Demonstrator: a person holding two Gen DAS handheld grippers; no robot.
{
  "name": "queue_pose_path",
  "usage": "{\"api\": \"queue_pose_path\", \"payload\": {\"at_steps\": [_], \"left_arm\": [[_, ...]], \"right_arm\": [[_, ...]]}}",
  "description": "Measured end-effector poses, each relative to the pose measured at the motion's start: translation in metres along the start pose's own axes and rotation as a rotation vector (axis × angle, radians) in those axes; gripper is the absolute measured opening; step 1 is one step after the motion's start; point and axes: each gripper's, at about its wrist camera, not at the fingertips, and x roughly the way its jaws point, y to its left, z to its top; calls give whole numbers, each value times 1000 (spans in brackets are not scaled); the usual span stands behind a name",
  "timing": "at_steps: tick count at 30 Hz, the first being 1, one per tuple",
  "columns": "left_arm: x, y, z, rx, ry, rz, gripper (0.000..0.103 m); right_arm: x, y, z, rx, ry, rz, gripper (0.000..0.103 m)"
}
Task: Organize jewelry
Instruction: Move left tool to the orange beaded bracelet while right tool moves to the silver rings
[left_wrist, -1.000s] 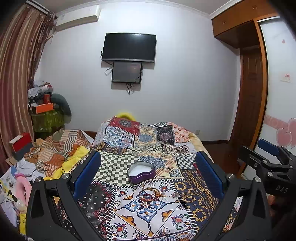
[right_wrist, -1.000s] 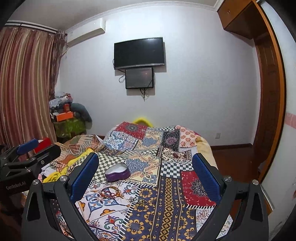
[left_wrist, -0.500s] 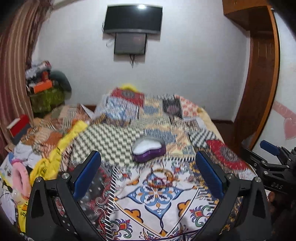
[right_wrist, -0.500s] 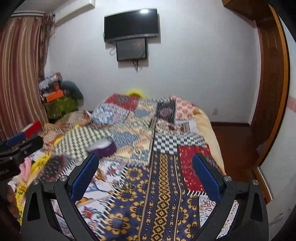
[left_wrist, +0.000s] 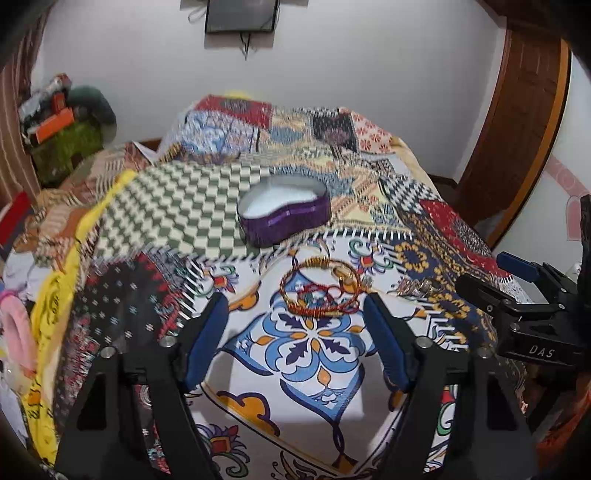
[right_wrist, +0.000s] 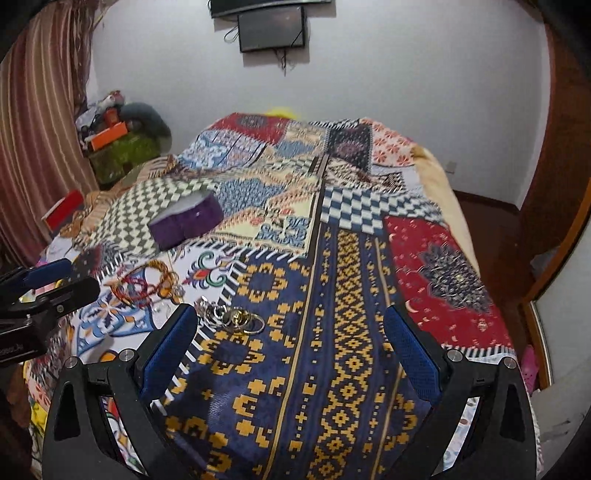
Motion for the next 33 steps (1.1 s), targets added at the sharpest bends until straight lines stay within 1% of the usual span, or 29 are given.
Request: {"api": "queue_pose_path", "payload": {"at_steps": [2,3,5,9,10,11,12,13,17,19,21,22,23,25,28,32,33], "left_arm": [[8,1,-1,-2,23,-12,61],[11,2,-2,-1,30,-16,60],[14,2,-3,0,41,-30,59],[20,-1,-3,12,48,-41,58],[22,-1,-2,14,49,-45,57],[22,-1,-2,15,51,-50,51],[23,-1,-1,15,54,-60,48],[24,0,0,13,55,-65,45],[19,8,9,-15,29,-78,44],[18,14,19,-29,9,-85,44],[21,18,27,-29,-1,-72,43],[24,20,28,-28,0,-60,36],[29,22,31,-28,11,-45,28],[40,27,34,-40,43,-52,24],[52,31,34,-56,90,-109,24],[61,31,28,-59,125,-132,24],[64,30,26,-64,133,-140,24]], "right_arm": [[5,-1,0,-4,7,14,97],[6,-1,0,-5,12,23,94],[11,0,0,-8,23,45,90],[17,4,-2,-27,46,79,76],[18,5,-1,-30,52,85,73],[19,5,-2,-32,57,91,71],[20,5,-1,-32,60,96,70],[21,5,-1,-31,61,99,69],[20,3,0,-22,56,105,69],[20,2,1,-18,54,108,69],[21,2,1,-17,56,111,68],[21,2,1,-17,57,111,68],[22,2,0,-19,58,112,67],[22,3,0,-19,64,118,63],[23,3,1,-19,68,121,63],[26,2,0,-17,76,130,62],[28,3,0,-16,82,137,60]]}}
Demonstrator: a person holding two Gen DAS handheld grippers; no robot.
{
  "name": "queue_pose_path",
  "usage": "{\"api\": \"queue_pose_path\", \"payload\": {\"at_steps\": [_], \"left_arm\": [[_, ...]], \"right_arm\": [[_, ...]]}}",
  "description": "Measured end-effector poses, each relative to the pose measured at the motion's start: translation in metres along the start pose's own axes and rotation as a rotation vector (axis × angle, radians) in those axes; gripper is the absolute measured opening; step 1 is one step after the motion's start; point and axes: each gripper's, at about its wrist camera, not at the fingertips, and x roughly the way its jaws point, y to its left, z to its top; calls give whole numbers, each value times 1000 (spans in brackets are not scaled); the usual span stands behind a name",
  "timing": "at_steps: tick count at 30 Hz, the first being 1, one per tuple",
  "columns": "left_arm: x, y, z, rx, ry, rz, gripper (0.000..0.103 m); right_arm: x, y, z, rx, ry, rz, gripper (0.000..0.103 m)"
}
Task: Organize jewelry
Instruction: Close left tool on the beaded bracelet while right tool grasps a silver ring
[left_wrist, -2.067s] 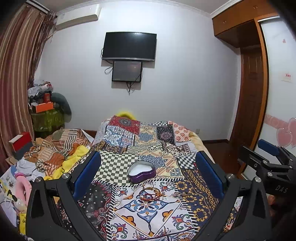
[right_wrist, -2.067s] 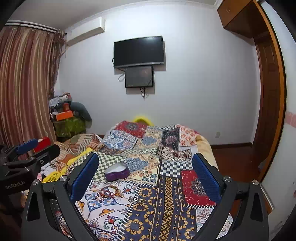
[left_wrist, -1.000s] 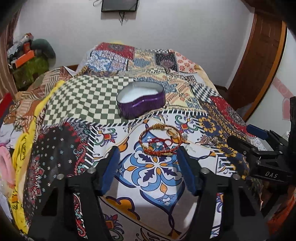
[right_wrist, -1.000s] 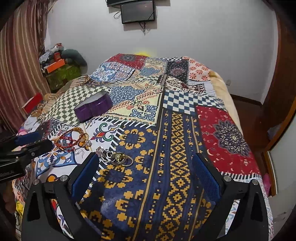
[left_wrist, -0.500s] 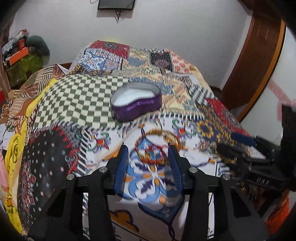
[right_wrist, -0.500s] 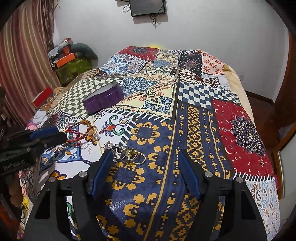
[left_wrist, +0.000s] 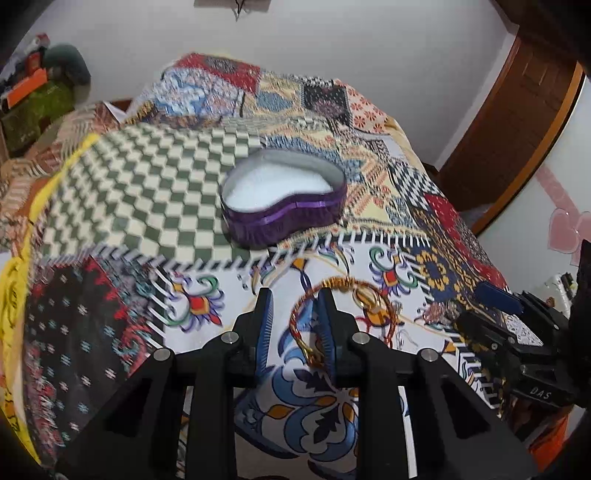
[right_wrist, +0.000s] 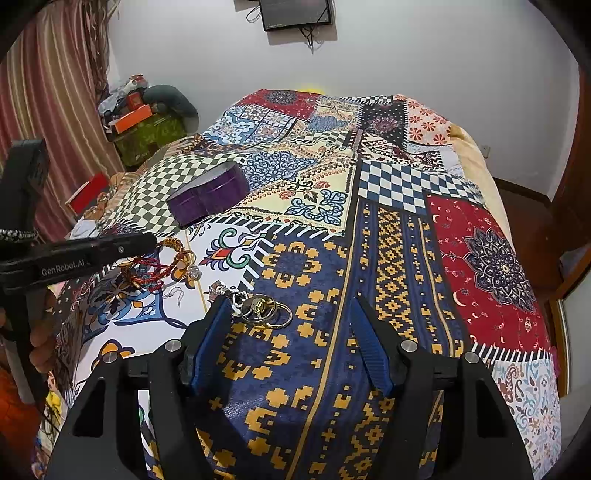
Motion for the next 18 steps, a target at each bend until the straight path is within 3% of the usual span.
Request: {"api": "queue_pose_path", "payload": {"at_steps": [4,6,8,14,18], "left_arm": [[2,2,-5,-13,-18,-15,23],[1,2,-6,-12,-34,-18,18],[-2,3,-7,-13,-48,-17,4],[-13,-1,-8,0,-73,-18,1],[-26,-6,-10,14,-105,-9,1]], "right_arm": [[7,2,-1,-4,20,9,51],[7,3,0,-4,18,11,51],[6,3,0,-2,17,15,51],[0,9,6,-27,-4,26,51],[4,15,4,-59,17,37,33]]}}
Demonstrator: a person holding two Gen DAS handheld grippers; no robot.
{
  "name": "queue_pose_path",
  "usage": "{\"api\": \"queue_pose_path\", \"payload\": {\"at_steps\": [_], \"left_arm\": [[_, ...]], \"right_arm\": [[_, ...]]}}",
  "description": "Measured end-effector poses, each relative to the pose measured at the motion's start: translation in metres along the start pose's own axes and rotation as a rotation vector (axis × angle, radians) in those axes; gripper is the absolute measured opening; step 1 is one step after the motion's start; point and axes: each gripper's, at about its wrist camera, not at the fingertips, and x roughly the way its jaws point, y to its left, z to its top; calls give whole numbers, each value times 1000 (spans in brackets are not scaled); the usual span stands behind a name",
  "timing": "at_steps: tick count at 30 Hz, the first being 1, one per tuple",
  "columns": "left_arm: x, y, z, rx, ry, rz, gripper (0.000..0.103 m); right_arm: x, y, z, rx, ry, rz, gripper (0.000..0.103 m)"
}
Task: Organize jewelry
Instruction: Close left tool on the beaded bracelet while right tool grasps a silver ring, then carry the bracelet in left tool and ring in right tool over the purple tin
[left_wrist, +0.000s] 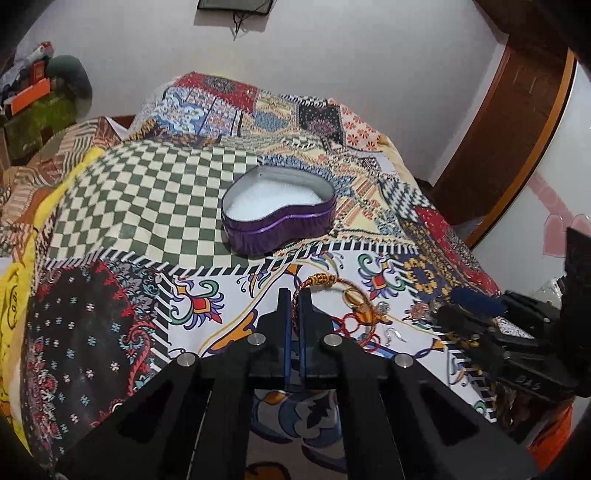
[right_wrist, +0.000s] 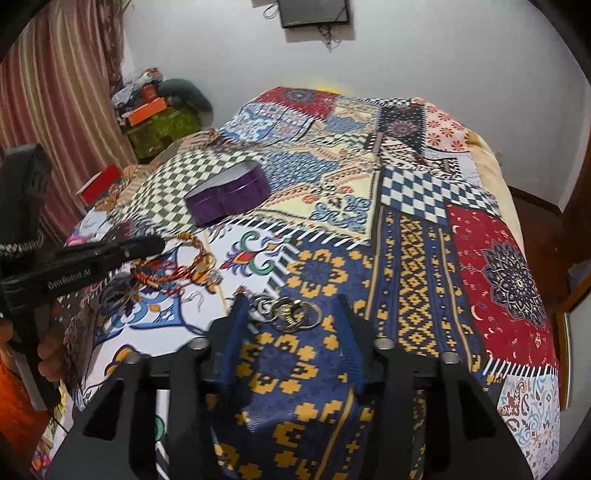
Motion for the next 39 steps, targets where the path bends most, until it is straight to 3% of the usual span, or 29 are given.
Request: {"api": "queue_pose_path", "payload": {"at_steps": [2,5,20,29,39], "left_arm": [[-7,-1,0,0,-14,-1,1],[-17,-3,-1,2,-31,-9,1],[-51,-15,0,19,-99,-4,1],[-71,-8,14,9,-165,30,1],[-76,5,34,21,-222,80,1]], "right_arm": [[2,2,-1,-8,2,-5,32],[5,5,-1,-32,5,-13,19],[-17,9,5,-32,-46,-52,19],[-40,17,33,-34,-158,-57,19],[-33,28,60,-46,-219,-56,19]]}}
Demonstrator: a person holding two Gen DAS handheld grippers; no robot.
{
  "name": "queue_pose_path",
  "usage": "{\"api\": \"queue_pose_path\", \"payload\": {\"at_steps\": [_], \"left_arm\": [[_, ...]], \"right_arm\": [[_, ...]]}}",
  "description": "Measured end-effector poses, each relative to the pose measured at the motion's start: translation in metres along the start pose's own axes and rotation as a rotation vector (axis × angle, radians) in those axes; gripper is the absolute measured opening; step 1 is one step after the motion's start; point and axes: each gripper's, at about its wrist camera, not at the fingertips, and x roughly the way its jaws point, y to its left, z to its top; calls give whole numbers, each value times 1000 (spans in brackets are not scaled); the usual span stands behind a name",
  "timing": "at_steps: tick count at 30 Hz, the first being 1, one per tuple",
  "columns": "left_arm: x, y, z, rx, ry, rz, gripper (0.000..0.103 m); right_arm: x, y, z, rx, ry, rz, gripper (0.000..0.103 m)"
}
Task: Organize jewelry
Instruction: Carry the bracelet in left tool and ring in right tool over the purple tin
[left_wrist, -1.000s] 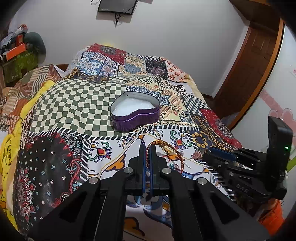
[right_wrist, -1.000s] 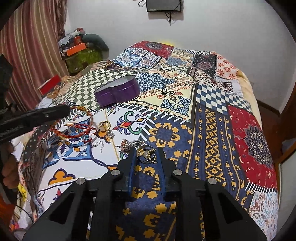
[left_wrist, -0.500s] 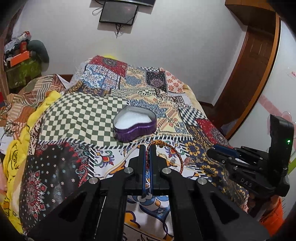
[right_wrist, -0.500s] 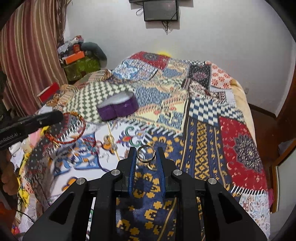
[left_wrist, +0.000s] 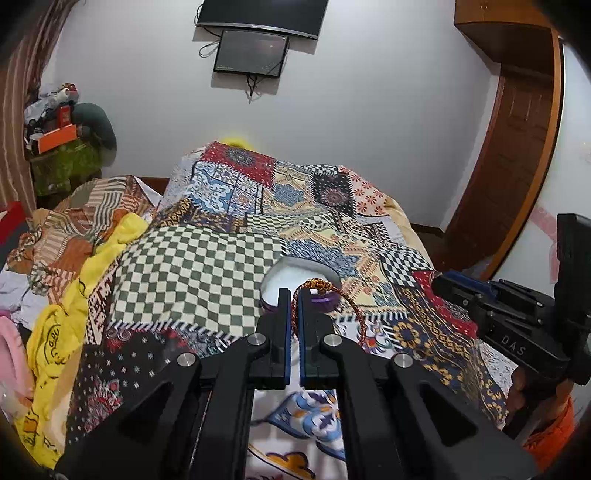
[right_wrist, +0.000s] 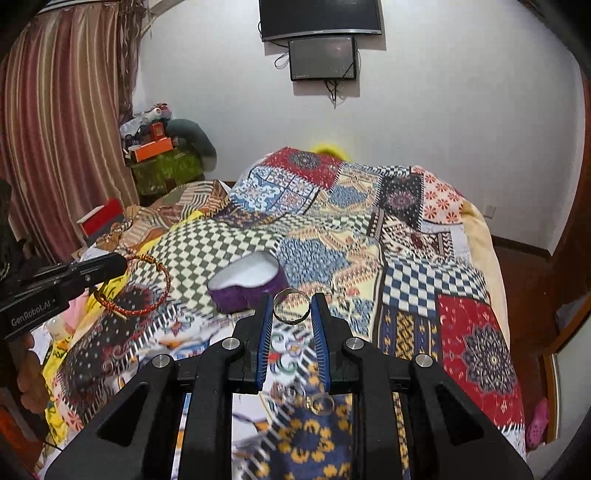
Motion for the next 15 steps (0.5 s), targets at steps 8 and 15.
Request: {"api": "queue_pose_path", "payload": {"at_steps": [8,15], "left_arm": [[25,13,14,-4,-7,21,1],[58,25,31,-23,13,22,1]], "right_arm": [[26,7,23,-15,-6,28,19],[56,11,35,-59,41,78,19]]}}
